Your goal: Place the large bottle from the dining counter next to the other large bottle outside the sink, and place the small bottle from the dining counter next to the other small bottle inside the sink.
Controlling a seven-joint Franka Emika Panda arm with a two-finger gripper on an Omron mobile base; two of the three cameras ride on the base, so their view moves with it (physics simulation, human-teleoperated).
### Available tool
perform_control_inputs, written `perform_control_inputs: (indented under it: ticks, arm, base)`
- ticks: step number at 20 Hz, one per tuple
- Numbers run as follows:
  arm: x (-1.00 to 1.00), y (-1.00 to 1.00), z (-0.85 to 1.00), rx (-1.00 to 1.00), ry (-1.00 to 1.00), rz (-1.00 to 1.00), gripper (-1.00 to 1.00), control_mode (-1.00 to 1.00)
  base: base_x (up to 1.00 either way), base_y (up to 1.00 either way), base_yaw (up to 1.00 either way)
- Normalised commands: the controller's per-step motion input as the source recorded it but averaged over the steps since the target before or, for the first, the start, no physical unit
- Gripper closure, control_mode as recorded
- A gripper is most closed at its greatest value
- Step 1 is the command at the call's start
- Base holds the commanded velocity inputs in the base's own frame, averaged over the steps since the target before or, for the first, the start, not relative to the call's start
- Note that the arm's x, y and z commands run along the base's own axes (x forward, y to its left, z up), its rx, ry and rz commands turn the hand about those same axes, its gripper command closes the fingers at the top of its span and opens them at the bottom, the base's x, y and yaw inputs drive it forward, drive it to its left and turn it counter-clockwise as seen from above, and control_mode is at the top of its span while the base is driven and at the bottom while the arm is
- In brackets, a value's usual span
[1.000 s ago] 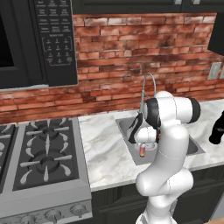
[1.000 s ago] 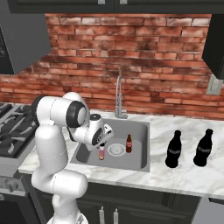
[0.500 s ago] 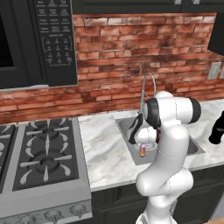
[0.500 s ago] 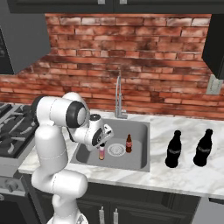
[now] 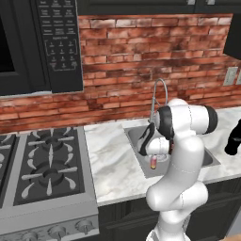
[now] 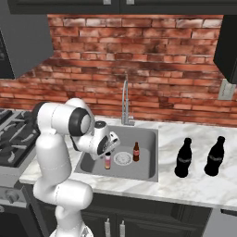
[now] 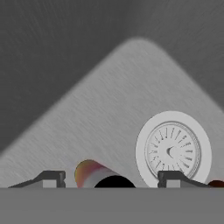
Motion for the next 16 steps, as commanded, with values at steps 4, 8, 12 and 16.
perform_control_inputs:
  ticks: [4,8,12,16]
  arm:
    - [-0.20,0.08,0.00,0.00,0.00,-0.01,-1.00,-1.00]
    - [-0.20,0.07,0.00,0.00,0.00,-0.02,-1.00,-1.00]
    - [-0.18,0.04,0.00,0.00,0.00,-0.02,-1.00,-1.00]
    - [-0.11,0.01,0.03,0.00,0.00,-0.03,-1.00,-1.00]
  base:
    - [0.00,0.00,0.00]
    - [0.00,0.00,0.00]
    - [0.00,0.00,0.00]
    - [0.00,0.00,0.00]
